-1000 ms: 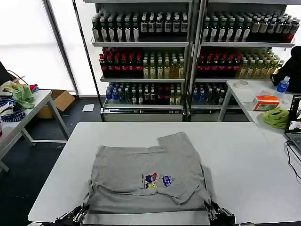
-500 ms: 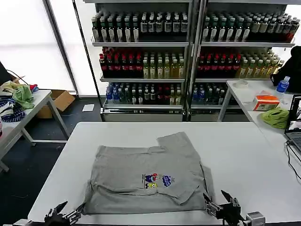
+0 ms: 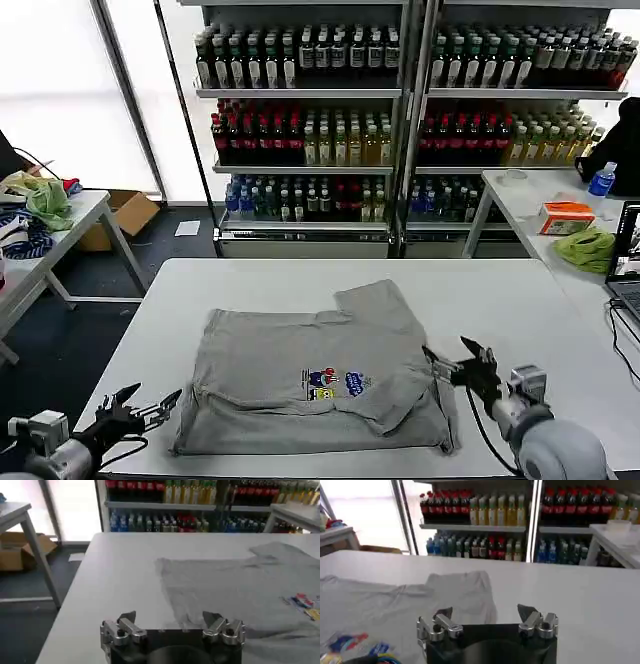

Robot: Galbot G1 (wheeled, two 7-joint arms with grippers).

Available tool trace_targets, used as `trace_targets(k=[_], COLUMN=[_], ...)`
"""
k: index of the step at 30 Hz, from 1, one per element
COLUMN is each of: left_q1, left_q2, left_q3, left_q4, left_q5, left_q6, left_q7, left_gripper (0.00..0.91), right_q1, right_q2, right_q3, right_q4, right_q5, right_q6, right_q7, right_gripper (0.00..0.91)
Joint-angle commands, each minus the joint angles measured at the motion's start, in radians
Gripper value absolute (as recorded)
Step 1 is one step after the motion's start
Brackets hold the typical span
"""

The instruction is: Fold and organize the clothes.

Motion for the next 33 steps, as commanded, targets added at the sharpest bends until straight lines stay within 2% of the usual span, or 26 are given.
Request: trace_targets(k=[1,6,12,25,33], left_q1=[-0.324,-0.431,-0.537,-0.760,-0.823], left_q2=[0.211,0.217,0.194,0.120,0.079], left_q3=[0.167,0.260,0.354,0.565,0.635], left_q4=[0.251,0.310,0.378,0.513,0.562], left_q5=[-0.059,-0.062,-0.059,-0.049,-0.037], left_q6=[0.000,0.000,-0.001,-0.001,-0.002], left_q7=[0.060,0.078,0.085,0.083,0.083], left_gripper=[0.907,0.907,0.907,0.907,0.907], right_q1=[0.449,0.546,0.617,0.633,0.611], right_q2=[0.024,0.063,0.104,0.136,0.150], right_q3=[-0.221,-0.292,-0.334,-0.366,-0.382], right_q4=[-0.374,-0.524,-0.623,-0.682,-0.672], right_q5=[-0.015,-0.017,-0.018,-0.018,-0.016], right_q6=[-0.018,-0.017,-0.016,-0.017,-0.017], right_q7=[-0.072,-0.093,-0.092,-0.089,-0.091], right_gripper=[0.907,0.907,0.907,0.907,0.907])
